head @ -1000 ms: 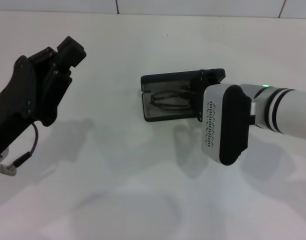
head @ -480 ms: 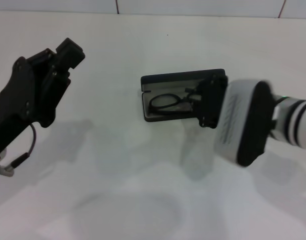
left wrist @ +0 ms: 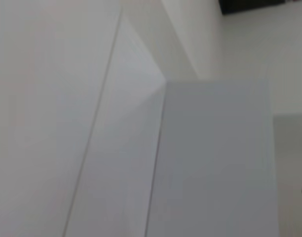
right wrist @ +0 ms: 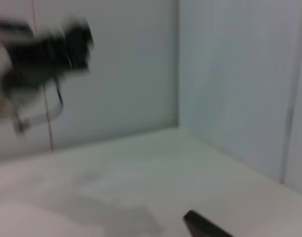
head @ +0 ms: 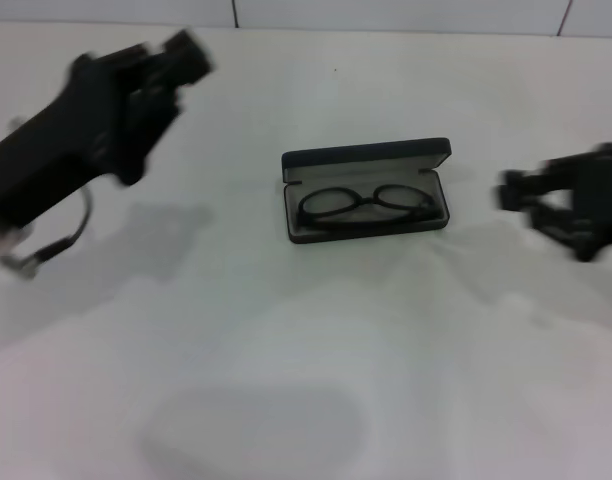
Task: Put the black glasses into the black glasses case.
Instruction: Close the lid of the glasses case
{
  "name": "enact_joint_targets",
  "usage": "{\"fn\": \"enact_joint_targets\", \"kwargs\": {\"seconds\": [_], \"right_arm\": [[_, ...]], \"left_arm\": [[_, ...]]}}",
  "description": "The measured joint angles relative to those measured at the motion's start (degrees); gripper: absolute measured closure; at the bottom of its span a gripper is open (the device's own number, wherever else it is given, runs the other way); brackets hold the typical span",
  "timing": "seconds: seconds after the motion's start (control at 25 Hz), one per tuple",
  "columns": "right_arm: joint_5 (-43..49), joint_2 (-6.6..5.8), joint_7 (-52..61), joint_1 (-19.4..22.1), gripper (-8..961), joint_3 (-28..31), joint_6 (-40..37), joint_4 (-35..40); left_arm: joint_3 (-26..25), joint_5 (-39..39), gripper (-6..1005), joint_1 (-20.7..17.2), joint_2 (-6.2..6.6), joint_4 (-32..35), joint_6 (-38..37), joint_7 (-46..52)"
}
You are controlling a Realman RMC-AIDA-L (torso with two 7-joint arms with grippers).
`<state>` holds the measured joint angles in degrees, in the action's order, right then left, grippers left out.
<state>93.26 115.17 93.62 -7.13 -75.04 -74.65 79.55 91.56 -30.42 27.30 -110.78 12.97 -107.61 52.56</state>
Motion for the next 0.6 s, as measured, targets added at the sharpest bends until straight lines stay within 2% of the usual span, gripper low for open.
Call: {"fn": "enact_joint_targets", "kwargs": {"seconds": [0.16, 0.28, 0.4, 0.6], "right_arm": [[-1.7, 0.02, -1.7, 0.2, 836, 16.0, -13.8, -5.5], [-1.4, 0.08, -3.1, 0.2, 836, 23.4, -18.4, -9.9], [-1.3, 0.07, -4.6, 0.2, 836, 27.7, -20.7, -14.6], [-1.3, 0.06, -5.9, 0.3, 836, 28.3, -21.7, -18.8]], "left_arm": [[-0.1, -4.2, 927, 5.6, 0.44, 0.5, 7.8, 3.3], [-0.2, -8.5, 924, 10.2, 0.20, 0.7, 16.5, 6.1], [-0.2, -12.8, 920, 14.4, -0.87, 0.7, 25.6, 8.0], [-0.2, -19.6, 868, 19.6, -3.17, 0.8, 38.5, 10.4]]}}
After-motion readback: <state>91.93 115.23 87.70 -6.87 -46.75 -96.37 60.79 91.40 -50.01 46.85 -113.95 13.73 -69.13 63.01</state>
